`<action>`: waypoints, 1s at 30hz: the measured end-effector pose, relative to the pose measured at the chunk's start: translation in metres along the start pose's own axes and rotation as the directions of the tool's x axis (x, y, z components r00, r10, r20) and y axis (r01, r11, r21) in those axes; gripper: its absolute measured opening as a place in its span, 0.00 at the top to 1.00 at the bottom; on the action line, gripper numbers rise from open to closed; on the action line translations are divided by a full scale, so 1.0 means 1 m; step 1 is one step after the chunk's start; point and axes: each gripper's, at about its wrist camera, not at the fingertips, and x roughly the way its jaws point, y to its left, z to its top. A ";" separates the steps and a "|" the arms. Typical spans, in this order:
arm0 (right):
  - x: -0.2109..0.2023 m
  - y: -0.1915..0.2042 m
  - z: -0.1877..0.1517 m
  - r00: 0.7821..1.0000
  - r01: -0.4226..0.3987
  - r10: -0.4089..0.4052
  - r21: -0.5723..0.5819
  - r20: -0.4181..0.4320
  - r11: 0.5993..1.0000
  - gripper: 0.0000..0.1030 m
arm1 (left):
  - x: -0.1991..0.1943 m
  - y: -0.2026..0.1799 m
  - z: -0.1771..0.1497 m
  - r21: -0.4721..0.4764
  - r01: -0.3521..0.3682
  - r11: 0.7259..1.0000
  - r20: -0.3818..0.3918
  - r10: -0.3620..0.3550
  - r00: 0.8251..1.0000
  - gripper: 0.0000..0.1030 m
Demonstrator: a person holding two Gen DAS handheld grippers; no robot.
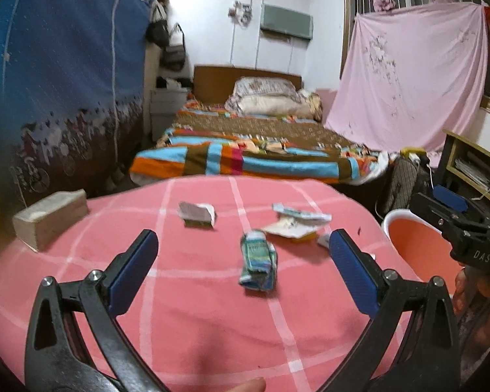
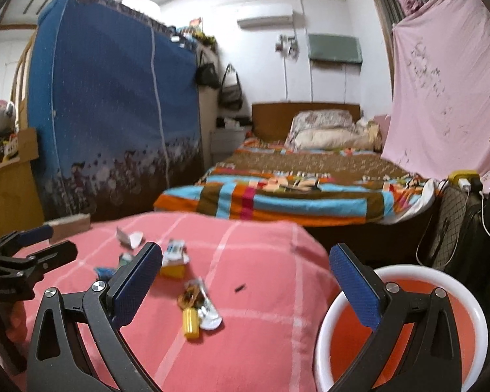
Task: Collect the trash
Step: 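Close right tool on yellow cylinder while left tool grasps green tube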
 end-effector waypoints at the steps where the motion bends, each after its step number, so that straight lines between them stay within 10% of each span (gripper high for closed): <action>1: 0.001 0.001 -0.001 1.000 -0.005 0.005 0.000 -0.013 1.000 0.01 | 0.003 0.000 -0.001 0.001 0.006 1.000 -0.018 -0.006 1.000 0.12; 11: 0.021 0.007 -0.020 0.967 -0.101 0.106 0.032 -0.230 0.994 0.58 | 0.041 0.000 -0.008 -0.027 0.051 0.998 -0.236 -0.056 0.970 0.39; 30: 0.041 0.031 -0.040 0.891 -0.228 0.217 0.022 -0.399 0.973 0.87 | 0.052 0.002 -0.011 -0.070 0.079 0.994 -0.335 -0.098 0.937 0.89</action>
